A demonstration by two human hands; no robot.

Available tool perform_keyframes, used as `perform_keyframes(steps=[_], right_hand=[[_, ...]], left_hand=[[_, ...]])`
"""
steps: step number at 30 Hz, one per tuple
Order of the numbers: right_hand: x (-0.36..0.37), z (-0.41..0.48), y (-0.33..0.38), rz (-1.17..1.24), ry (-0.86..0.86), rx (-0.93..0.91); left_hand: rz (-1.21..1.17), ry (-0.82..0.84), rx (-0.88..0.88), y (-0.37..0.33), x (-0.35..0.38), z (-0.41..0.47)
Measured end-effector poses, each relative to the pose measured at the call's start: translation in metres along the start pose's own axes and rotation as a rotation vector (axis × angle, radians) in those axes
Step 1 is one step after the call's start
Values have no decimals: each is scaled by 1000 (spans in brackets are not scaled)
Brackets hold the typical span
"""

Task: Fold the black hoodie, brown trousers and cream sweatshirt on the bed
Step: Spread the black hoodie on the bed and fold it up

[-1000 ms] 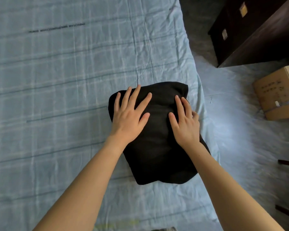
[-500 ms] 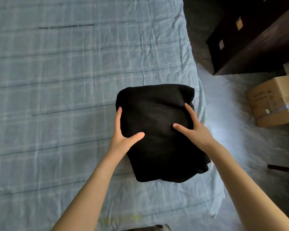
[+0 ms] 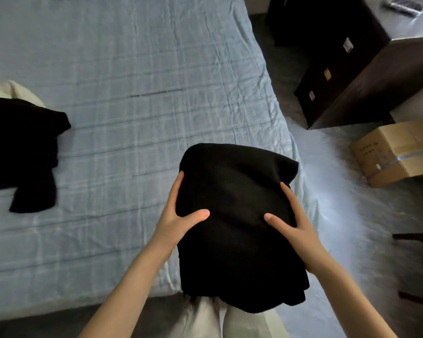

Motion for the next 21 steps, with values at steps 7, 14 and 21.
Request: perform_keyframes(steps=[7, 14, 21], right_hand=[[59, -92, 37, 4, -52, -99], [78, -122, 34, -34, -82, -92], [63, -132, 13, -24, -114, -57]], left_hand=[[34, -22, 125, -45, -57, -106], [38, -34, 118, -29, -75, -140], [70, 5, 79, -9, -57, -137]])
Point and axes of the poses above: each hand's wrist, its own z-axis towards the middle knuckle, its own x-axis out of the palm, y = z × x, the point moved 10 cm from there along z, towards the middle knuckle, and after that the axes turned 1 degree about -z, right-handed, at the moved point
